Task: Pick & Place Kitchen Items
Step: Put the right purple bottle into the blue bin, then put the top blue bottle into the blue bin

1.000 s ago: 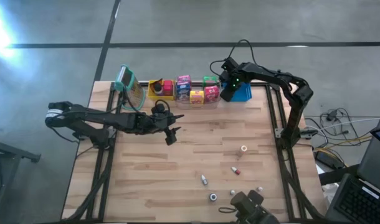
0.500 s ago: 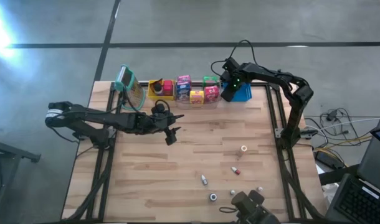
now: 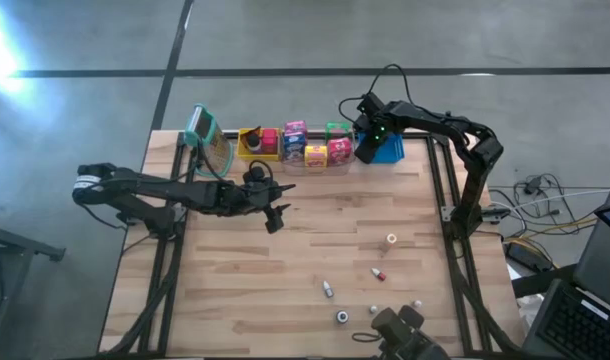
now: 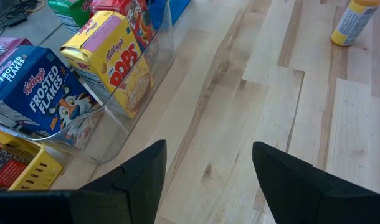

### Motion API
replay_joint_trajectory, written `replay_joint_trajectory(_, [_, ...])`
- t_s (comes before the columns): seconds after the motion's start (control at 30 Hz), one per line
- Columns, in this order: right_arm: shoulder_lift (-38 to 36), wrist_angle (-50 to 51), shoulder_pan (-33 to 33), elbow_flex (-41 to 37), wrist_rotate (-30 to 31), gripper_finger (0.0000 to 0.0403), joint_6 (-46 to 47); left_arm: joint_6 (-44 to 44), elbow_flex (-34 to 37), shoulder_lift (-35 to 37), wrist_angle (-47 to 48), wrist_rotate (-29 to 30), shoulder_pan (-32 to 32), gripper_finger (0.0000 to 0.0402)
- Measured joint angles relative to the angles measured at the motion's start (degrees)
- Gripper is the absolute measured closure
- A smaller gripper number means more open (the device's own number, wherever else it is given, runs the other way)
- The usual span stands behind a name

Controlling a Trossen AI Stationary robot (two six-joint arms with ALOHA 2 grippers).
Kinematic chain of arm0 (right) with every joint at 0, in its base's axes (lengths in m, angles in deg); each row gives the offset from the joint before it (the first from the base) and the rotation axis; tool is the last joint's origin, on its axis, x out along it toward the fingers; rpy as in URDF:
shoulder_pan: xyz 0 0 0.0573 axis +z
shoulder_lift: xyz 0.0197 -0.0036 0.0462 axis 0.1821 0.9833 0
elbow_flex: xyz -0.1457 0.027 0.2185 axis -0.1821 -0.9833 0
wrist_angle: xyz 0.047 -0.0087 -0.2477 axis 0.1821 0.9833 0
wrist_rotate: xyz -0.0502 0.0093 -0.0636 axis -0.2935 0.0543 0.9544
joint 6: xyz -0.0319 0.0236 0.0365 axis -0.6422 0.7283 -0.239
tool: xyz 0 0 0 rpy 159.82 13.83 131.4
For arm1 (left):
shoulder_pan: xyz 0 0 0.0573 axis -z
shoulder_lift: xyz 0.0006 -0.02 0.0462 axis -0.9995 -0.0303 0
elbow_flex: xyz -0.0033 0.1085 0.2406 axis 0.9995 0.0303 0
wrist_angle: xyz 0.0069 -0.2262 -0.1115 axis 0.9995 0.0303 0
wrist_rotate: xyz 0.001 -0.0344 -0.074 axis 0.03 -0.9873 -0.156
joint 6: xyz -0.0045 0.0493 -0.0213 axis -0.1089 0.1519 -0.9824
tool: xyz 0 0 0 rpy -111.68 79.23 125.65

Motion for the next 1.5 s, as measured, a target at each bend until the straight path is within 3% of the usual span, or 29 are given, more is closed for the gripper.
replay_joint_trajectory(0.57, [-0.1, -0.1, 0.0, 0.9, 1.7, 0.027, 0.0, 0.0, 0.0, 0.0, 0.0, 0.0, 0.0, 0.0158])
replay_joint_trajectory(1.0, [-4.7, 9.1, 1.3, 3.8, 1.5, 0.0243, -0.6, 0.0, 0.0, 0.0, 0.0, 0.0, 0.0, 0.0158])
replay_joint_trajectory(1.5, [-17.9, 10.2, 9.6, 3.8, 1.4, 0.0304, -1.4, 0.0, 0.0, 0.0, 0.0, 0.0, 0.0, 0.0158])
